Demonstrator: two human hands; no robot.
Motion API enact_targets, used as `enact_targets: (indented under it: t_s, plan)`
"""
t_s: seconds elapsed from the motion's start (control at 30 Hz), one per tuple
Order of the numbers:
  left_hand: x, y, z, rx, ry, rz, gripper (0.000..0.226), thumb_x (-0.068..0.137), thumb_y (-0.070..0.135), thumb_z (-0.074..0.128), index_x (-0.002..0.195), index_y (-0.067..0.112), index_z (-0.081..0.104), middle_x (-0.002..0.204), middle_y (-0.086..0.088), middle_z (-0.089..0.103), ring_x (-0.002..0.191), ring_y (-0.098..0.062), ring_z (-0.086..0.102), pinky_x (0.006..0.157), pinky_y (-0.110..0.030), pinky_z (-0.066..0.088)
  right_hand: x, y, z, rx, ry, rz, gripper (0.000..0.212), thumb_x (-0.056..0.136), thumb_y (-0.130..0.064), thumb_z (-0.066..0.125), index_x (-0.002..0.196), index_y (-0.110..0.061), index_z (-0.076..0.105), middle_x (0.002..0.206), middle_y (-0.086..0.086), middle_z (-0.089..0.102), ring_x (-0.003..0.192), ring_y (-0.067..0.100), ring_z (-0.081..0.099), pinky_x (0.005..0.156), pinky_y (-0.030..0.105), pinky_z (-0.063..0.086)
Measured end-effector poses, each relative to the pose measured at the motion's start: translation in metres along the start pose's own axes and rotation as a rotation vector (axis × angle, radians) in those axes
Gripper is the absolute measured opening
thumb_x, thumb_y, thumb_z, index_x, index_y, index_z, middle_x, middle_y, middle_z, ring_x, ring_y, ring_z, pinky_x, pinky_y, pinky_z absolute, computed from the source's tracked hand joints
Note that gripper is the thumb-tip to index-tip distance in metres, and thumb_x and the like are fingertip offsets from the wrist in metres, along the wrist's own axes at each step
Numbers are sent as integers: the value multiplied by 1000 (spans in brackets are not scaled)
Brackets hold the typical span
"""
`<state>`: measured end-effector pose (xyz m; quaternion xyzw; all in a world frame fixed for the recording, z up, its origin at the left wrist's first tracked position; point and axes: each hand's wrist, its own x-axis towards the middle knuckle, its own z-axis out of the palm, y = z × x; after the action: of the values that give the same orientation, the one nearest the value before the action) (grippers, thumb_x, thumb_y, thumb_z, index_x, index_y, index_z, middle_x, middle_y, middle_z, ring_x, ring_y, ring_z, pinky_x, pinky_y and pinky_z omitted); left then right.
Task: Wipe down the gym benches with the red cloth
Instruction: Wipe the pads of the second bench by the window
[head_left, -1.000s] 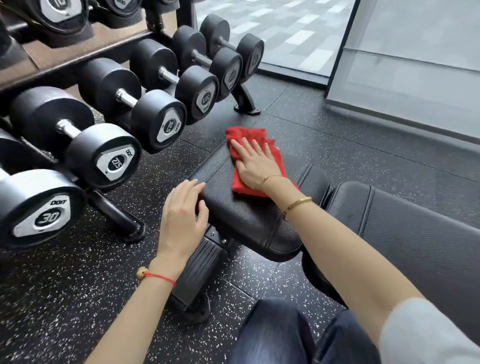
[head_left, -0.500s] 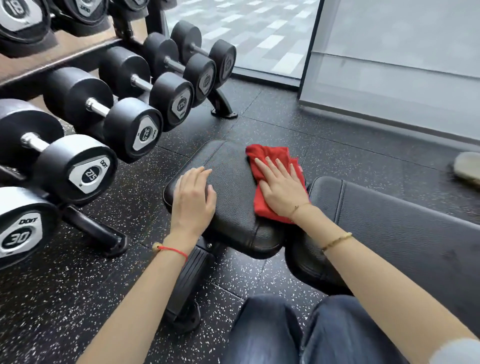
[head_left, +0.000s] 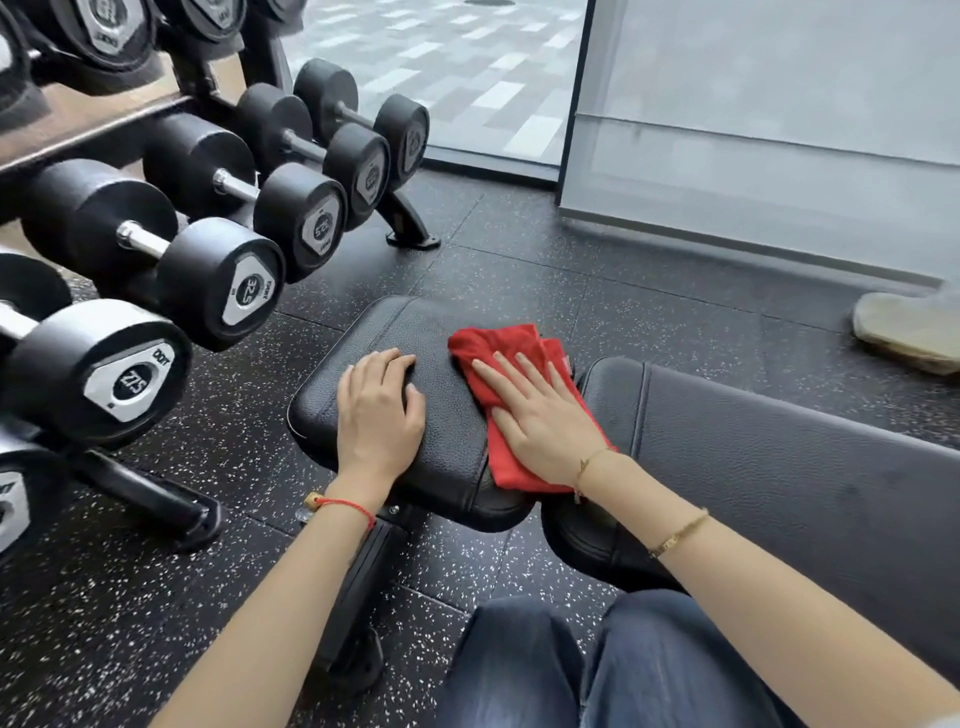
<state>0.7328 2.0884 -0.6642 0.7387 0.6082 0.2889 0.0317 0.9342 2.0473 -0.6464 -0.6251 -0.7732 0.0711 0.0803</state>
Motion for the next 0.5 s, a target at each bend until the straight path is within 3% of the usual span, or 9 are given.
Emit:
enact_targets:
  t_s: [0.2, 0.4, 0.5]
  plan:
    - [-1, 1, 1, -9, 19, -10, 37, 89, 17, 56, 125, 14, 62, 135, -4, 58, 130, -25, 47, 115, -47, 30, 59, -9, -3, 8, -9, 186, 57, 101, -35, 29, 154, -30, 9, 162, 2, 7, 150, 25, 2, 121, 44, -6]
    - [-1, -1, 2, -2, 33, -2, 36, 88, 17, 58, 124, 15, 63, 132, -4, 60, 127, -26, 50, 112, -46, 33, -6, -23, 0, 4, -33, -67, 58, 100, -35, 31, 153, -33, 7, 162, -4, 8, 150, 20, 4, 122, 41, -3]
    - [-1, -4, 2, 5, 31, 10, 36, 89, 18, 57, 124, 14, 62, 133, -4, 59, 127, -26, 50, 112, -46, 34, -51, -12, -6, -64, -38, -61, 58, 101, -37, 26, 153, -36, 0, 162, -8, 5, 150, 17, 2, 122, 40, -1]
